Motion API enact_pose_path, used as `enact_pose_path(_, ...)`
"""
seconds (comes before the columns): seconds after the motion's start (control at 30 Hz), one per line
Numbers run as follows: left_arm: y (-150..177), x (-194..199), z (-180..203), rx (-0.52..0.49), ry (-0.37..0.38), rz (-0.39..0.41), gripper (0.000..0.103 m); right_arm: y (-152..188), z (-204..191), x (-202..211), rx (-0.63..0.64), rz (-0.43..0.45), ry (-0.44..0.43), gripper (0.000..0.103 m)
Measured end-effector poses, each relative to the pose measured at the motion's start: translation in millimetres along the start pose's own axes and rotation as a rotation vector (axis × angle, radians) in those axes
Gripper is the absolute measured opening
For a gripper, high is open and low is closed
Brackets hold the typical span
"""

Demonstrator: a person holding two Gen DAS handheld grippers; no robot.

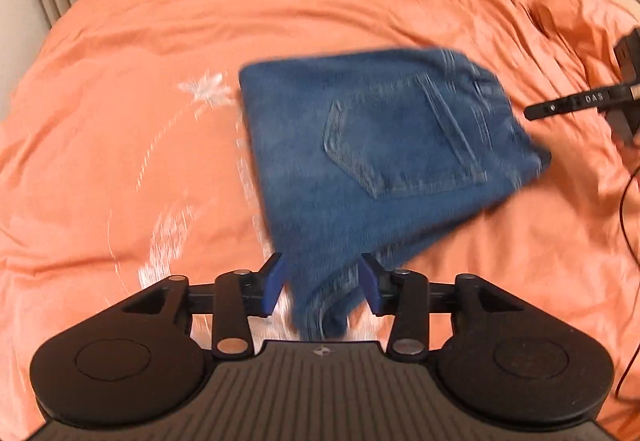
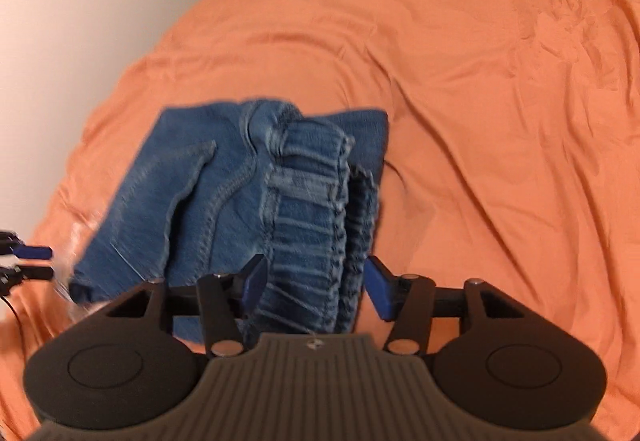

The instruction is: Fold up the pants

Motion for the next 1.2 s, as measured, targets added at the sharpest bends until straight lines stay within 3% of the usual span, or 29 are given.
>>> enact_pose_path(0.13,-23,-21,-5,0.060,-0.033,0.025,0.054,-16,15,-6,-0.150,0.052,-0.044,0.055)
enact_pose_path(0.23,-37,-38,-10,0.105,-0.054,0.030,0.054,-21,35,-29,-0.305,0.042,-0.075,0.060)
enact_pose_path(0.33,-45,-51,-17,0.151,-0.074,0.046,0.054,-26,47,-55,-0.415,0.020,-0.100,0.059)
enact_pose_path(0.37,-45,-54,-20,0.165,-0.083,0.049,0.054,-25,50,-60,-0.438,0.016,-0.110,0.055)
enact_pose_path(0.4,-46,-58,-23,0.179,-0.090,0.050,0.054,-25,50,-65,-0.455,0.014,-0.123,0.039)
enact_pose_path(0.43,-46,-61,-25,0.193,-0.097,0.050,0.054,-26,51,-68,-0.466,0.016,-0.138,0.030)
enact_pose_path(0.57,-45,-67,-33,0.229,-0.116,0.064,0.054,-35,33,-62,-0.343,0.045,-0.116,0.010)
enact_pose_path(0.8,-48,-69,-44,0.301,-0.151,0.108,0.052,-86,-54,-5,-0.123,0.197,-0.293,0.006)
enact_pose_path(0.87,-52,-69,-44,0.300,-0.149,0.118,0.052,-98,-57,-3,-0.125,0.225,-0.261,0.006)
enact_pose_path(0.93,-56,-69,-43,0.294,-0.151,0.134,0.052,-100,-40,-19,-0.168,0.198,-0.179,0.006)
enact_pose_path(1.2,-76,-90,-49,0.286,-0.131,0.194,0.049,-61,37,-79,-0.338,0.063,0.007,0.005)
Point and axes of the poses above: each gripper's, at about its wrist camera, not at the fingertips, and x roughly against the way its jaws point, z to its right, y to its underside, the point moved 2 cm from there along -x, roughly the way its jaws point, and after that the axes turned 10 degrees about z, right-handed, at the moved point
